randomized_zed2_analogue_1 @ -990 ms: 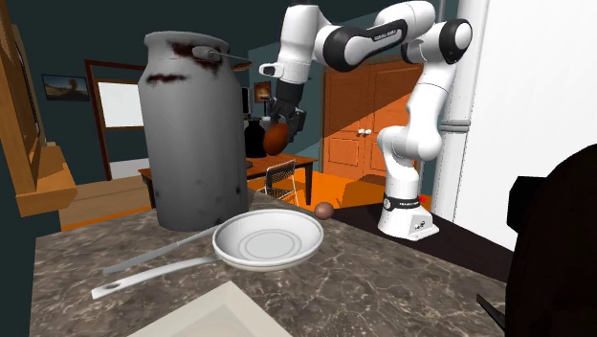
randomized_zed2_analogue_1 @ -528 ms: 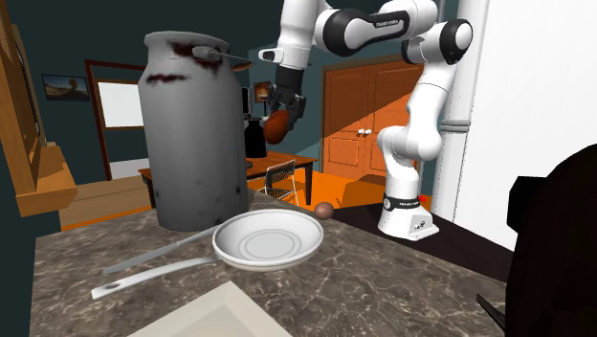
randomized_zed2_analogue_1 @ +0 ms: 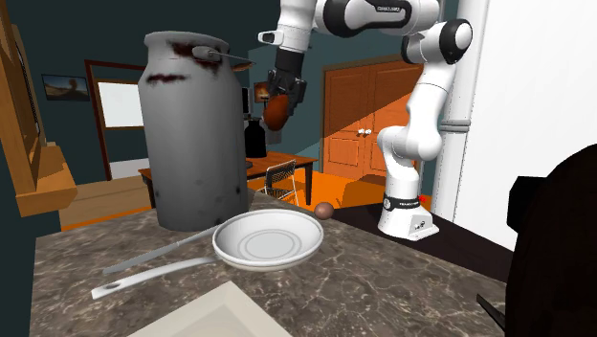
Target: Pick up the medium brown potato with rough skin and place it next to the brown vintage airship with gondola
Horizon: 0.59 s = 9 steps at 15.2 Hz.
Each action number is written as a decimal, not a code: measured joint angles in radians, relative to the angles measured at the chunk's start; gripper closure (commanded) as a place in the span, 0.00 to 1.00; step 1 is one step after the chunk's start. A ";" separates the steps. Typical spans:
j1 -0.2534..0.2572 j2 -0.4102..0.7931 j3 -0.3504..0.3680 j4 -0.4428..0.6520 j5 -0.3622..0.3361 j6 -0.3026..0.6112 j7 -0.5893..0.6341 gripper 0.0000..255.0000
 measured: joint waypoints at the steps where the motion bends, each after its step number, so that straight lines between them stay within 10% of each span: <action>1: 0.000 0.002 0.001 0.013 0.001 -0.011 -0.002 1.00; 9: -0.003 0.025 0.004 0.144 0.004 -0.115 -0.031 1.00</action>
